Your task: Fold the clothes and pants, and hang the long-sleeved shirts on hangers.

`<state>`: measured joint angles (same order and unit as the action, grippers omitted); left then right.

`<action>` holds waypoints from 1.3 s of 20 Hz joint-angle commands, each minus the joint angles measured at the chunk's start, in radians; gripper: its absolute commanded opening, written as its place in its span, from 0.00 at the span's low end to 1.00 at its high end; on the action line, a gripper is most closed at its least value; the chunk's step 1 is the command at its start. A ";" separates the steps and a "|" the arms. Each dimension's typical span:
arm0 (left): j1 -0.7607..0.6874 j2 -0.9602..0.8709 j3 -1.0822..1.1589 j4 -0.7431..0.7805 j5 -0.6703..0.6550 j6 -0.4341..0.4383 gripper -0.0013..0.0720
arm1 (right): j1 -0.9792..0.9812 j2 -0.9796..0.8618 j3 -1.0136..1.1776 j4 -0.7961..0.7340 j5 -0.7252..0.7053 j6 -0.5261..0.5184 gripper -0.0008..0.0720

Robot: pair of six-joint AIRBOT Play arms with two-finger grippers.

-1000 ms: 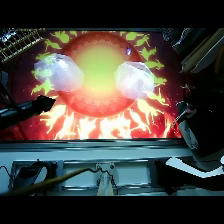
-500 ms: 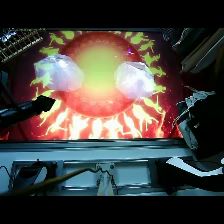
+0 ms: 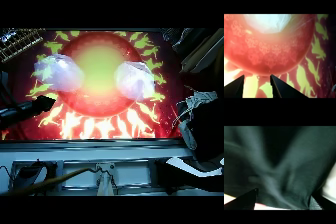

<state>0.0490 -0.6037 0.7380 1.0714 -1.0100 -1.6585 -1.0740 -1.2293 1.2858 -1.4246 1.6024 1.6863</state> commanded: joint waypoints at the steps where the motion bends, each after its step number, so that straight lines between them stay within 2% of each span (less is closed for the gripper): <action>1: 0.001 0.000 0.000 0.000 0.000 0.000 0.51 | 0.099 0.014 0.159 0.349 -0.163 0.027 0.95; 2: 0.001 0.000 0.000 0.000 0.000 0.000 0.51 | 0.165 0.029 0.213 0.434 -0.235 0.026 0.95; 4: 0.001 0.000 0.000 0.000 0.000 0.000 0.51 | 0.327 0.056 0.283 0.491 -0.366 0.025 0.95; 7: 0.001 0.000 0.000 0.000 0.000 0.000 0.51 | 0.639 0.057 0.319 0.447 -0.517 -0.006 0.95; 10: 0.001 0.000 0.000 0.000 0.001 0.000 0.51 | 0.962 0.006 0.319 0.291 -0.623 -0.068 0.95; 13: 0.001 0.000 0.000 0.000 0.000 0.000 0.51 | 1.202 -0.081 0.319 0.139 -0.616 -0.153 0.95; 15: 0.001 0.000 0.000 0.000 0.000 0.000 0.51 | 1.302 -0.128 0.317 0.092 -0.552 -0.163 0.95; 20: 0.001 0.000 0.000 0.000 0.000 0.000 0.51 | 1.461 -0.161 0.318 0.097 -0.530 -0.162 0.95; 26: 0.001 0.000 0.000 0.000 0.000 0.000 0.51 | 1.545 -0.161 0.318 0.103 -0.531 -0.162 0.95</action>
<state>0.0490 -0.6037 0.7380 1.0714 -1.0100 -1.6585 0.4294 -1.3872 1.6028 -1.3209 1.0691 1.5265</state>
